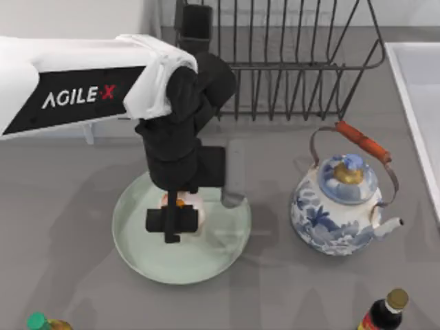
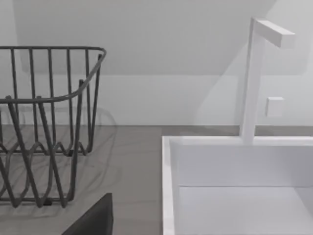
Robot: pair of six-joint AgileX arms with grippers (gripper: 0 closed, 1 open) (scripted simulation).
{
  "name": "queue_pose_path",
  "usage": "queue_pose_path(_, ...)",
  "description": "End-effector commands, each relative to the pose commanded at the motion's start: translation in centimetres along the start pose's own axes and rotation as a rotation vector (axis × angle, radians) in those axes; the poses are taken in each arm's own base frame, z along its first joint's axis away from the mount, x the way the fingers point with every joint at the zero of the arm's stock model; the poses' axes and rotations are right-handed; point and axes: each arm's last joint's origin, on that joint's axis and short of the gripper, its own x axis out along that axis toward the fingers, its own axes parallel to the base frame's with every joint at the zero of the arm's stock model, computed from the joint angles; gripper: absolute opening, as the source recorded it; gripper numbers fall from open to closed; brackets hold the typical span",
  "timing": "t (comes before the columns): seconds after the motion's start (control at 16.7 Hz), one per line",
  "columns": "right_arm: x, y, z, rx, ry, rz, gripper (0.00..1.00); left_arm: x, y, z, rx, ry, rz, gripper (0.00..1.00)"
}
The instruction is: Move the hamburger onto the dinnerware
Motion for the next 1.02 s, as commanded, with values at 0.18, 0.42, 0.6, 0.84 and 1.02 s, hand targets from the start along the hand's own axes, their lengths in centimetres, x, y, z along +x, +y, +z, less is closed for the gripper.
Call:
queue_pose_path(0.18,0.00,0.00,0.00,0.000,0.000,0.000,1.00,0.00,0.00,0.00,0.000,0.000,0.000,0.30)
queue_pose_path(0.42,0.00,0.00,0.00,0.000,0.000,0.000,1.00,0.00,0.00,0.00,0.000,0.000,0.000,0.60)
queue_pose_path(0.6,0.00,0.00,0.00,0.000,0.000,0.000,1.00,0.00,0.00,0.00,0.000,0.000,0.000,0.83)
queue_pose_path(0.84,0.00,0.00,0.00,0.000,0.000,0.000,1.00,0.00,0.00,0.00,0.000,0.000,0.000,1.00)
queue_pose_path(1.02,0.00,0.00,0.00,0.000,0.000,0.000,1.00,0.00,0.00,0.00,0.000,0.000,0.000,1.00)
